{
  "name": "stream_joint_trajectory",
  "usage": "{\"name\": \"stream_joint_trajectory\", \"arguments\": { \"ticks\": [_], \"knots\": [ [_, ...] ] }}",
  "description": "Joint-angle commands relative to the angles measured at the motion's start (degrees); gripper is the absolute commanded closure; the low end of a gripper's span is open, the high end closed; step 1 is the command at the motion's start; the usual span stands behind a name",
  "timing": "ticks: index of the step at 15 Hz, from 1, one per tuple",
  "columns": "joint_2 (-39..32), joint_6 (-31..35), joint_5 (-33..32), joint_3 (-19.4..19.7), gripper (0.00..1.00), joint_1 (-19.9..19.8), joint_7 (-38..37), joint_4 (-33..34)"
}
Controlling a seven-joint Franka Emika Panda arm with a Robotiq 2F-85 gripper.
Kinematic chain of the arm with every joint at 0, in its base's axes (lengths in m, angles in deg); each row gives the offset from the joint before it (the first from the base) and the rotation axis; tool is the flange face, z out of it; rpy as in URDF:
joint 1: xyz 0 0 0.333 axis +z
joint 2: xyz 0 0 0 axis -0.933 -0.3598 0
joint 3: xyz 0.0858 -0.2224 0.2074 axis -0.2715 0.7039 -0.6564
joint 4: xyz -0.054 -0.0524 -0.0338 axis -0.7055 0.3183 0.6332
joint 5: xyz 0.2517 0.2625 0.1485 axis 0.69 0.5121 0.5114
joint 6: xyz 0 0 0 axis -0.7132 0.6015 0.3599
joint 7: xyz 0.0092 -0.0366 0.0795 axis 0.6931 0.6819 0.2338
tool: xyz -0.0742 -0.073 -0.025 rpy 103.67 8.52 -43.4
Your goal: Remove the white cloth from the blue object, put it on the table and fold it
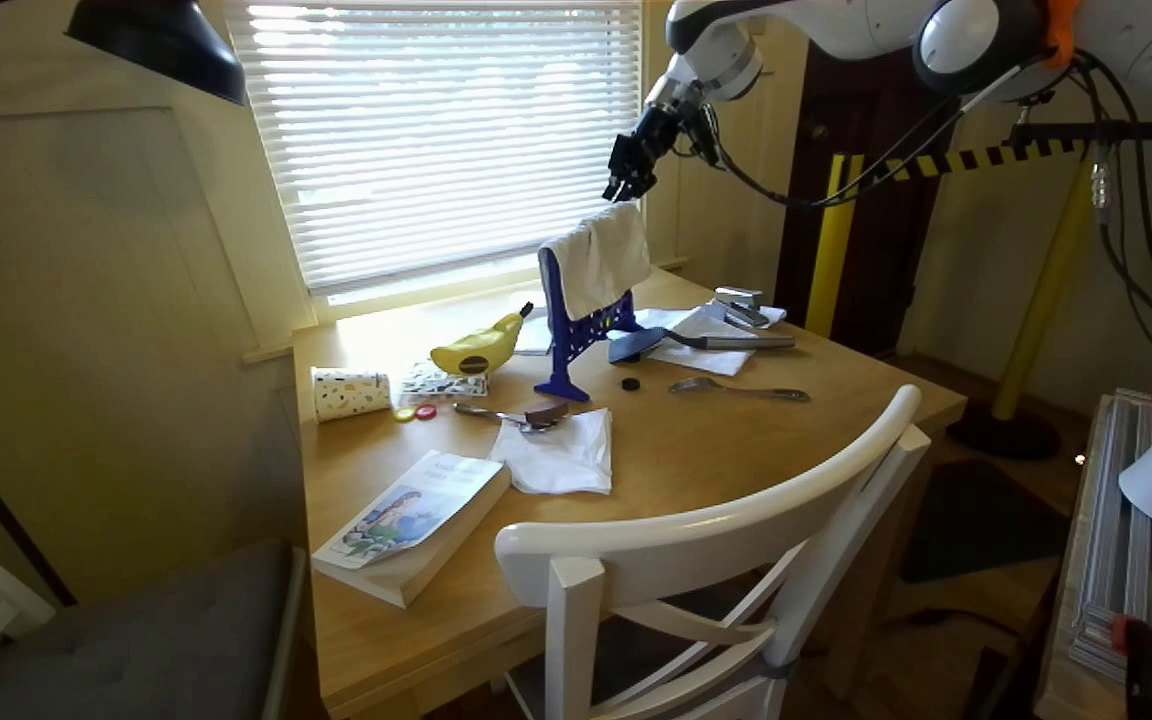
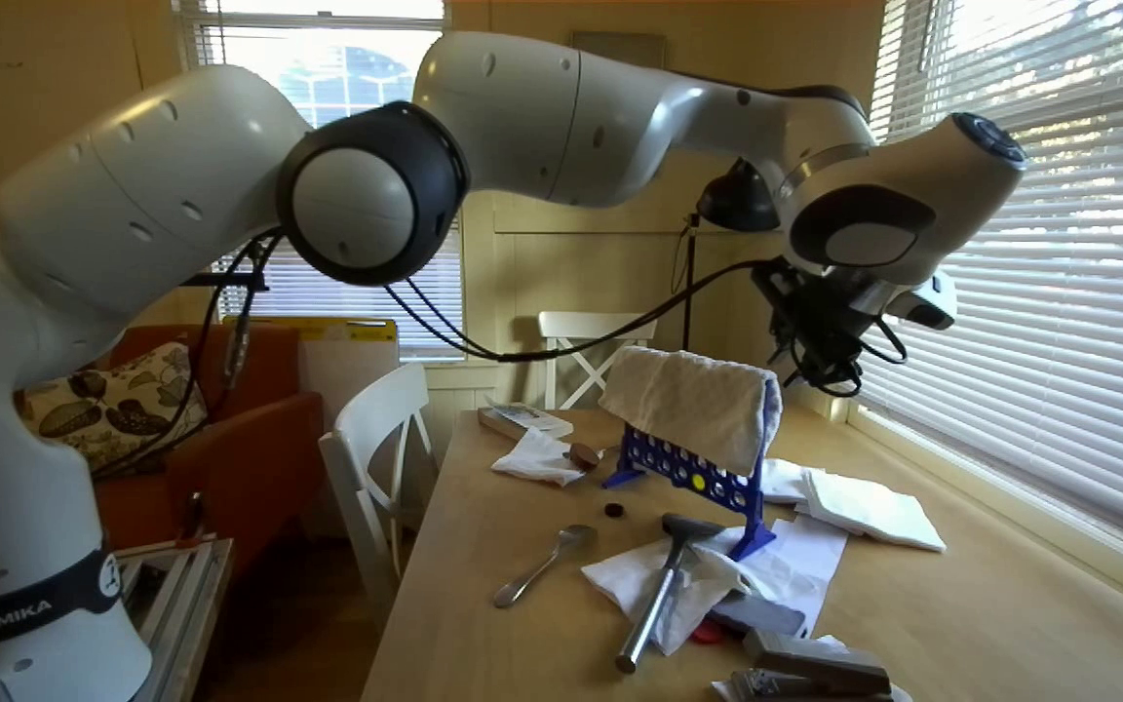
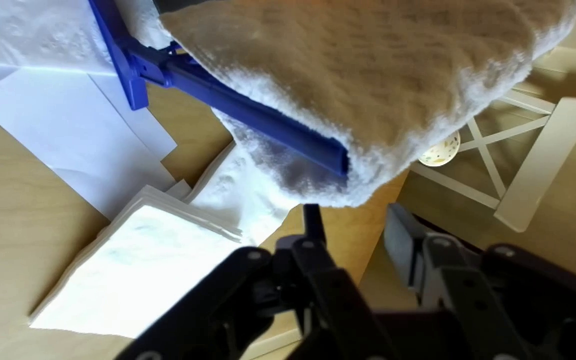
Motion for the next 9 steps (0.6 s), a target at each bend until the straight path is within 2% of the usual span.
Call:
{"name": "stream_joint_trajectory", "arguments": {
  "ticks": [1,3,4,5,6,9],
  "knots": [
    [-0.7,0.2,-0.3,0.1,0.86,0.5,-0.4,1.3],
    [-0.5,0.2,-1.0,0.6,0.85,0.7,-0.1,1.2],
    [-0.4,0.3,-1.3,0.9,0.78,0.7,0.0,1.2],
    [-0.4,0.2,-1.6,1.2,0.76,0.7,0.1,1.2],
    [-0.4,0.3,-1.9,1.4,0.69,0.8,0.2,1.1],
    [0.1,-0.1,-2.2,2.2,0.68,0.6,1.1,0.6]
  ]
}}
